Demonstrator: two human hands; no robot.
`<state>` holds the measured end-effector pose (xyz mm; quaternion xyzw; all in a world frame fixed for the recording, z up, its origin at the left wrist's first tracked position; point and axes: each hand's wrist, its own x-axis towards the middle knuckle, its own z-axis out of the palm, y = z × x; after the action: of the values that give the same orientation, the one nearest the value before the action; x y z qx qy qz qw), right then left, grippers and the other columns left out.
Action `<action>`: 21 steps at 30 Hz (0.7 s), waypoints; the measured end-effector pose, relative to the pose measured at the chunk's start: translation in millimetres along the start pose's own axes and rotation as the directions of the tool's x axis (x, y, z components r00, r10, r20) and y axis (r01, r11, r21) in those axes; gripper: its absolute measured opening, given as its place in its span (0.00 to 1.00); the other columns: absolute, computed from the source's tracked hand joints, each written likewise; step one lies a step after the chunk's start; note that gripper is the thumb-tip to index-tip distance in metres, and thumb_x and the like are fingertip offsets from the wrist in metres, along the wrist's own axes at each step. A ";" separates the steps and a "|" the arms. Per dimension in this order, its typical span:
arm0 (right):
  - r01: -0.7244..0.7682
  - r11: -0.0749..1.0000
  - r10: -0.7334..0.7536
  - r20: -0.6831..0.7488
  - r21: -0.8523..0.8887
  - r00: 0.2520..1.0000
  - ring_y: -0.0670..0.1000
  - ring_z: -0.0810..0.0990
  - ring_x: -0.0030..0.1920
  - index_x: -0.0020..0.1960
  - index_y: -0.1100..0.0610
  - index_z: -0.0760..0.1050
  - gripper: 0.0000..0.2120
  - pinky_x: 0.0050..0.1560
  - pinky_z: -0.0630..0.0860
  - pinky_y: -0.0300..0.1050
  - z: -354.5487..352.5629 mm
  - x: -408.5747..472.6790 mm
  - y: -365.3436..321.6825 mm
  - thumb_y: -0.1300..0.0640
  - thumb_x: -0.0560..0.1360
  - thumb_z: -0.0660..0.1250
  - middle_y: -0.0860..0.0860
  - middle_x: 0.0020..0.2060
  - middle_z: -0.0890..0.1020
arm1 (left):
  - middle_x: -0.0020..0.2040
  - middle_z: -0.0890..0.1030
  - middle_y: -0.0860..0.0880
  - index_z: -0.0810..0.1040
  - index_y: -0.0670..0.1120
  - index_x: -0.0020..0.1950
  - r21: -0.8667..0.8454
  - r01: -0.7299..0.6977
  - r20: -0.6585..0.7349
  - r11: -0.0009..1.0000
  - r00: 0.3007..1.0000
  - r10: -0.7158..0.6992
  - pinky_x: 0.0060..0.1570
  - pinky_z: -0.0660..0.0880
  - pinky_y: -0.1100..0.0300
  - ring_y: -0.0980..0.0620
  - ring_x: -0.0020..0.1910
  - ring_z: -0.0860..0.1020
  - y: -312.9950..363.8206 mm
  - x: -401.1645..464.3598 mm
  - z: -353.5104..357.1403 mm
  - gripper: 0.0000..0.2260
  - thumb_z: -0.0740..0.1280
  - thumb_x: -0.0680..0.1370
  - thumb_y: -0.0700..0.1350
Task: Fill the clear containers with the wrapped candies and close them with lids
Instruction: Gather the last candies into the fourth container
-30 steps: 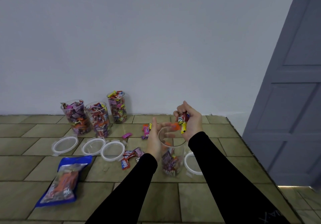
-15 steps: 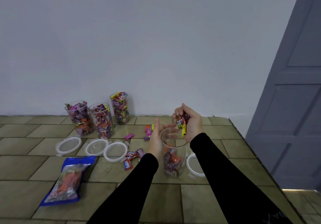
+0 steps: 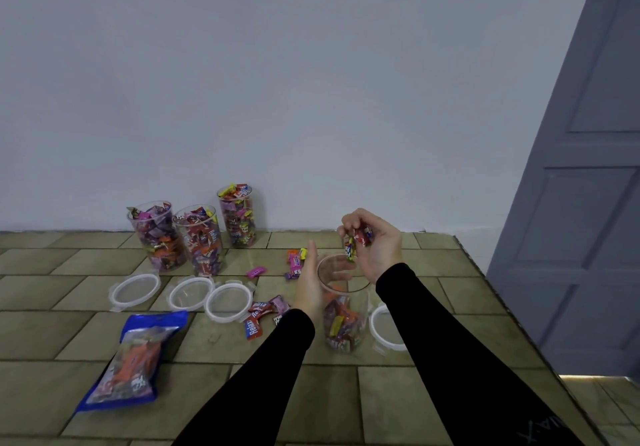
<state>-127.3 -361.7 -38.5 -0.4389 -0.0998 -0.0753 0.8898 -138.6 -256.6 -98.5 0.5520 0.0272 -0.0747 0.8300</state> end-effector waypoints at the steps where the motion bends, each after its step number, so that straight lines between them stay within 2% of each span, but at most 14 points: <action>1: -0.006 0.999 0.007 0.008 -0.040 1.000 0.54 0.71 0.33 0.30 0.57 0.69 0.12 0.38 0.65 0.44 -0.6 -0.4 -0.8 0.63 0.72 0.59 0.52 0.29 0.71 | 0.47 0.83 0.37 0.81 0.37 0.48 0.009 -0.006 0.003 1.000 1.000 0.006 0.55 0.70 0.45 0.38 0.51 0.77 -0.3 0.5 -0.7 0.34 0.52 0.77 0.67; 3: -0.027 0.993 0.031 0.028 -0.114 0.999 0.52 0.72 0.32 0.36 0.56 0.70 0.03 0.35 0.64 0.43 -0.6 -1.9 -3.3 0.61 0.68 0.62 0.50 0.29 0.71 | 0.48 0.83 0.37 0.82 0.37 0.50 0.035 -0.018 0.015 0.999 1.000 0.017 0.50 0.73 0.49 0.40 0.49 0.78 -0.1 -0.2 -1.7 0.35 0.51 0.77 0.67; 4: -0.037 0.989 0.042 0.031 -0.141 0.999 0.51 0.72 0.31 0.37 0.56 0.70 0.02 0.34 0.64 0.42 -1.2 -1.8 -3.4 0.61 0.66 0.62 0.49 0.29 0.71 | 0.48 0.84 0.38 0.81 0.37 0.50 0.046 -0.021 0.024 0.999 1.000 0.020 0.48 0.74 0.50 0.41 0.47 0.79 0.0 -0.5 -2.1 0.35 0.50 0.78 0.66; 7: -0.045 0.969 0.057 0.044 -0.242 0.997 0.47 0.68 0.29 0.37 0.55 0.72 0.07 0.33 0.61 0.40 0.1 0.1 -3.8 0.66 0.68 0.64 0.47 0.28 0.71 | 0.48 0.84 0.38 0.81 0.38 0.50 0.050 -0.029 0.042 0.998 0.999 0.027 0.48 0.73 0.50 0.43 0.44 0.80 0.0 0.1 -2.0 0.34 0.49 0.79 0.66; 10: 0.033 0.901 0.020 0.117 -0.433 0.993 0.44 0.68 0.29 0.39 0.54 0.73 0.10 0.33 0.65 0.35 0.3 -1.6 -2.1 0.67 0.72 0.68 0.46 0.32 0.71 | 0.46 0.84 0.39 0.80 0.39 0.49 0.044 -0.035 0.046 0.998 0.998 0.033 0.45 0.72 0.50 0.44 0.41 0.80 1.2 -0.1 -0.6 0.32 0.50 0.79 0.65; 12: 0.073 0.846 0.000 0.137 -0.529 0.991 0.42 0.70 0.31 0.40 0.54 0.74 0.11 0.34 0.67 0.33 0.5 -3.8 -1.3 0.68 0.75 0.66 0.45 0.33 0.72 | 0.44 0.84 0.40 0.80 0.41 0.47 0.038 -0.035 0.046 0.999 0.998 0.033 0.42 0.72 0.52 0.45 0.39 0.79 1.2 0.5 -0.4 0.30 0.50 0.80 0.64; 14: 0.045 0.863 0.019 0.121 -0.504 0.992 0.44 0.70 0.30 0.41 0.55 0.75 0.09 0.32 0.67 0.35 2.2 -5.1 -2.2 0.68 0.74 0.67 0.47 0.32 0.72 | 0.45 0.83 0.39 0.80 0.41 0.47 0.031 -0.038 0.058 0.999 0.998 0.037 0.41 0.72 0.53 0.46 0.39 0.79 1.5 -0.2 -0.3 0.30 0.51 0.79 0.64; 16: -0.004 0.893 0.054 0.097 -0.451 0.994 0.47 0.72 0.29 0.41 0.56 0.75 0.05 0.31 0.67 0.37 3.8 -5.7 -5.0 0.64 0.68 0.68 0.48 0.30 0.72 | 0.46 0.83 0.38 0.80 0.39 0.49 0.028 -0.045 0.069 0.999 0.997 0.043 0.44 0.73 0.52 0.45 0.39 0.80 0.7 0.4 -0.8 0.31 0.51 0.79 0.64; 18: -0.031 0.892 0.074 0.079 -0.450 0.994 0.48 0.74 0.31 0.40 0.56 0.76 0.05 0.32 0.66 0.38 3.0 -5.0 -6.6 0.62 0.64 0.66 0.46 0.29 0.74 | 0.47 0.82 0.37 0.80 0.37 0.51 0.021 -0.038 0.072 0.999 0.997 0.036 0.46 0.73 0.51 0.45 0.40 0.80 1.3 0.9 -0.3 0.33 0.50 0.80 0.64; 21: -0.021 0.892 0.065 0.082 -0.452 0.994 0.49 0.76 0.34 0.38 0.56 0.77 0.03 0.34 0.66 0.39 3.3 -5.8 -6.4 0.59 0.64 0.66 0.47 0.32 0.77 | 0.49 0.82 0.37 0.79 0.36 0.55 0.030 -0.024 0.073 0.999 0.997 0.022 0.44 0.72 0.52 0.45 0.40 0.80 2.4 1.9 -0.2 0.35 0.50 0.78 0.65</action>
<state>-134.7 -362.6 -33.0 -0.6383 -0.1123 -0.0559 0.7595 -136.3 -255.7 -96.7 0.5621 -0.0103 -0.0854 0.8226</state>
